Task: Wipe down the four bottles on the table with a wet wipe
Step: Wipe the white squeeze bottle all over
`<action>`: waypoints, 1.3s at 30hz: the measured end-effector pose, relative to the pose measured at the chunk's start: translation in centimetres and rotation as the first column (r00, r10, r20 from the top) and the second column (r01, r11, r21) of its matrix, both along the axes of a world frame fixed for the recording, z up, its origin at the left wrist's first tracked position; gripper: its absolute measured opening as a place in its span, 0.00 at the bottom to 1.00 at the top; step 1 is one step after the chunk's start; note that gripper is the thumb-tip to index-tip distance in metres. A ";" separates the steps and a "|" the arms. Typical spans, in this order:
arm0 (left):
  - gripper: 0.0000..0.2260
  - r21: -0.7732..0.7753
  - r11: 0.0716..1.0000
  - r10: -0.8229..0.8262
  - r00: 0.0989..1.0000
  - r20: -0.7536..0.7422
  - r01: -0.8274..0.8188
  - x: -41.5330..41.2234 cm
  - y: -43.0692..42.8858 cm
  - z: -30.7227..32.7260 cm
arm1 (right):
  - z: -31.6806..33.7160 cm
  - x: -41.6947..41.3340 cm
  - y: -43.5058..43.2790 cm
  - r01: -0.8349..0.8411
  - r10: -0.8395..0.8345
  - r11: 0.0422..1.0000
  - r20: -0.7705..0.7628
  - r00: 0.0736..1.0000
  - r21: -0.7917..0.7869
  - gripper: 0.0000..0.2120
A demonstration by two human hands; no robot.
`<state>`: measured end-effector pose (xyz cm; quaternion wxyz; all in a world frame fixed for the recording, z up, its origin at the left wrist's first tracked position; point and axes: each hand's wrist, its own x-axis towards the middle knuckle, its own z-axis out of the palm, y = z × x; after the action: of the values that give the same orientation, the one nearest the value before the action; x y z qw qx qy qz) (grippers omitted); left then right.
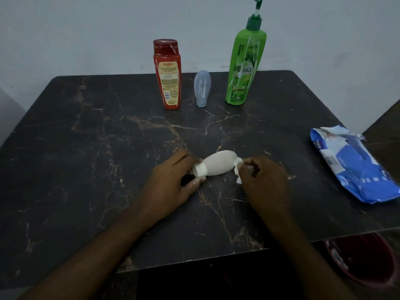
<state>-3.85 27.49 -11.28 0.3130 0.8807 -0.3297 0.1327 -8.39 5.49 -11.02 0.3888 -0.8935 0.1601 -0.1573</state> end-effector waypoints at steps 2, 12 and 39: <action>0.14 -0.007 1.000 0.007 1.000 0.000 -0.007 0.1 0.0 0.0 | 0.2 -0.2 0.0 -0.040 0.041 0.999 -0.024 0.999 0.037 0.04; 0.14 0.024 1.000 0.007 1.000 0.019 -0.008 -0.1 0.0 0.1 | 0.8 0.2 0.4 -0.040 0.039 0.997 0.022 0.999 0.063 0.07; 0.17 -0.277 0.961 -0.048 0.989 -0.139 0.008 0.5 0.2 1.1 | 0.8 0.5 2.3 -0.033 0.044 0.998 0.258 0.965 -0.049 0.07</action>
<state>-3.33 27.66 -10.16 0.4576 0.8311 -0.2968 0.1087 -7.91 7.82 -10.21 0.3893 -0.8768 0.0870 -0.2686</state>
